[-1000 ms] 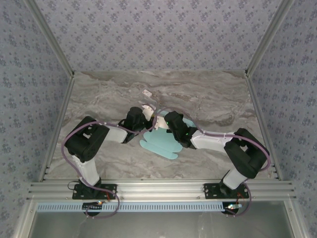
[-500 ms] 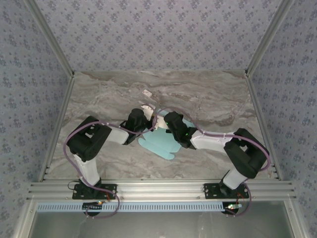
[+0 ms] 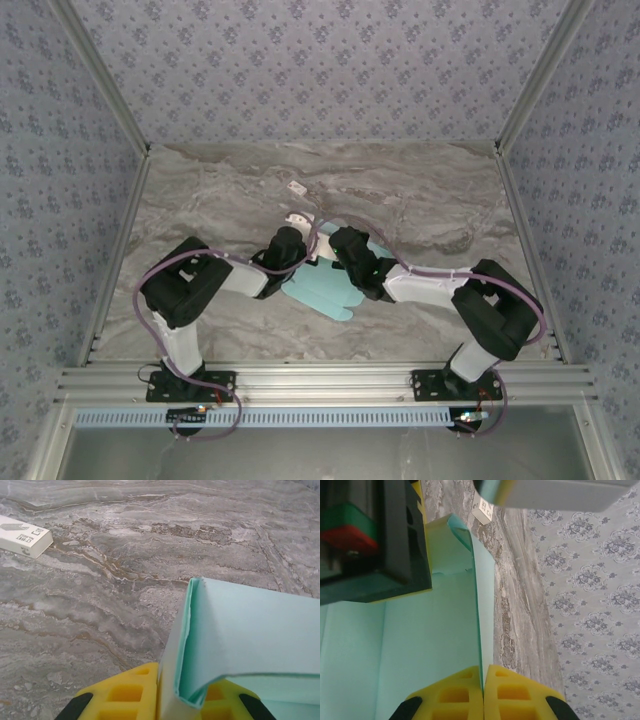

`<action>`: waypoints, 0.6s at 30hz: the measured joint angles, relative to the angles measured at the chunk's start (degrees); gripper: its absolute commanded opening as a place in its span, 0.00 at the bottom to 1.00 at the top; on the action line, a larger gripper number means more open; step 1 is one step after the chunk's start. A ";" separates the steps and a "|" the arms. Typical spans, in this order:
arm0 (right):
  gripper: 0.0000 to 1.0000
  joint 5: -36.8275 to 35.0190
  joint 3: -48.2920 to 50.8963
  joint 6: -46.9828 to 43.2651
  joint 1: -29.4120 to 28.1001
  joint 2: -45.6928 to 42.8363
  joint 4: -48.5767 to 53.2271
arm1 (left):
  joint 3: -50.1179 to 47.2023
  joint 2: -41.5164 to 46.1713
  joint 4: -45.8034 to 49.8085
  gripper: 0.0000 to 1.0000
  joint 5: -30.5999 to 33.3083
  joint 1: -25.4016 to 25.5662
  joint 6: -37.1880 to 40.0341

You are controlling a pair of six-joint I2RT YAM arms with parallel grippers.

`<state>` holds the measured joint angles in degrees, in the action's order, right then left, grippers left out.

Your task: Fold the paper box

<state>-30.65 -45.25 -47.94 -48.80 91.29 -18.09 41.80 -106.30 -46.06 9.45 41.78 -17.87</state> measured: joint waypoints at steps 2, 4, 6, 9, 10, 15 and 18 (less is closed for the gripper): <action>0.00 0.02 0.00 0.57 -0.07 0.00 -0.15 | 0.00 0.00 0.15 0.07 0.70 0.26 -1.38; 0.00 0.02 0.00 1.05 -0.15 0.00 -0.22 | 0.15 0.00 0.57 0.07 1.66 0.55 -2.40; 0.00 0.00 0.00 1.77 -0.26 0.02 -0.24 | 0.74 0.00 1.60 0.07 2.91 0.96 -3.39; 0.00 -0.09 0.00 2.80 -0.31 0.24 -0.57 | 1.88 -0.42 2.99 0.07 4.57 1.40 -4.39; 0.00 -0.13 0.00 3.08 -0.28 0.28 -0.72 | 2.27 -0.59 3.39 0.07 5.18 1.53 -4.76; 0.00 -0.26 0.00 4.39 -0.26 0.48 -1.11 | 3.61 -1.14 4.87 0.06 6.82 1.90 -6.05; 0.00 -0.48 0.07 4.98 -0.13 0.48 -1.22 | 4.31 -1.66 4.96 0.06 6.78 1.90 -6.58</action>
<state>-31.14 -45.19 -42.96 -48.93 91.77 -19.31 46.11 -107.96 -41.10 16.23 43.68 -24.45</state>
